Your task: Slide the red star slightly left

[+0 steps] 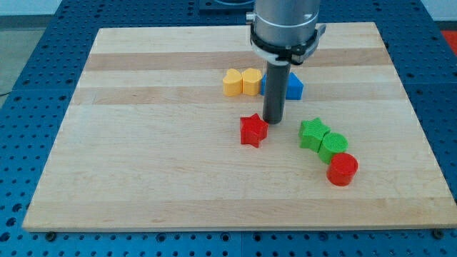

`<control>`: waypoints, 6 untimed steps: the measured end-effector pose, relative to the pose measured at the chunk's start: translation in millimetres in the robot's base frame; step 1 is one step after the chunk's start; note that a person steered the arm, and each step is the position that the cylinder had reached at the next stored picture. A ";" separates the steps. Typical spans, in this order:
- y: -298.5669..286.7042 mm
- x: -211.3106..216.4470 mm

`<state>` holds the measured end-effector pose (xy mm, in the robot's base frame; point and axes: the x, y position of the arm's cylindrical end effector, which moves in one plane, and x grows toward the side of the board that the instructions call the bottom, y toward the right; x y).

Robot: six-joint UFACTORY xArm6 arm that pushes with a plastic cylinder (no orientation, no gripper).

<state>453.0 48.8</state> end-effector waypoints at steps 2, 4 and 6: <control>-83.1 31.9; -0.4 34.1; -61.6 86.6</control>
